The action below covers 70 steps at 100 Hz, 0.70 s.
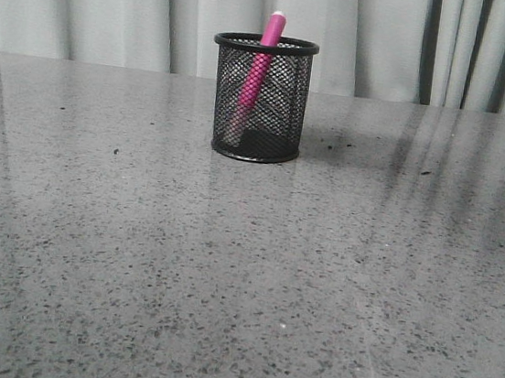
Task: Put pen and scissors into bin
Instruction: 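Lift the scissors upright with the right gripper, then lower the scissors blades-first into the mesh cup with the right gripper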
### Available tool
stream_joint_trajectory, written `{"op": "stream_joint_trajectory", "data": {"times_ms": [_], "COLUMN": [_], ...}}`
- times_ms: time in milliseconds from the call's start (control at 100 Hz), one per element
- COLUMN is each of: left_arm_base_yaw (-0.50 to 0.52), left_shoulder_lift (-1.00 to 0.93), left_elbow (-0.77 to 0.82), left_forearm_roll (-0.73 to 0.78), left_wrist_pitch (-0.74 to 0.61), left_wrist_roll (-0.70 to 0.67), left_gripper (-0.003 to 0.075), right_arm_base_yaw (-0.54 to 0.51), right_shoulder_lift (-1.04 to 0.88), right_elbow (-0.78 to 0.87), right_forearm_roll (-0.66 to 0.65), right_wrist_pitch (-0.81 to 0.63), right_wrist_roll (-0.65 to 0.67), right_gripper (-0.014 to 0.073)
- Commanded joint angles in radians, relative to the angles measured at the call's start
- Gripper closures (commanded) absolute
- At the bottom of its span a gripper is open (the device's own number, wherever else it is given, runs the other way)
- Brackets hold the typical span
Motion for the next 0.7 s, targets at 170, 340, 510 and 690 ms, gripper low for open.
{"op": "stream_joint_trajectory", "data": {"times_ms": [170, 340, 510, 690], "left_arm_base_yaw": [-0.008, -0.008, -0.008, -0.008], "left_shoulder_lift": [0.001, 0.001, 0.001, 0.001], "left_elbow": [-0.026, -0.026, -0.003, 0.032], "left_forearm_roll": [-0.006, -0.002, -0.001, -0.001], "left_wrist_pitch": [-0.041, -0.014, -0.009, -0.025], "left_wrist_roll": [-0.012, -0.012, -0.012, -0.012], "left_gripper": [0.0397, 0.0397, 0.0397, 0.0397], "right_arm_base_yaw": [-0.097, -0.099, -0.099, -0.099], "right_shoulder_lift": [0.1, 0.156, 0.18, 0.18], "right_elbow": [-0.025, -0.021, 0.026, 0.109], "right_forearm_roll": [-0.016, -0.011, 0.043, 0.096], "right_wrist_pitch": [-0.273, -0.28, -0.304, -0.326], "right_wrist_roll": [-0.006, -0.006, -0.006, -0.006], "right_gripper": [0.0666, 0.0666, 0.0666, 0.0666]}}
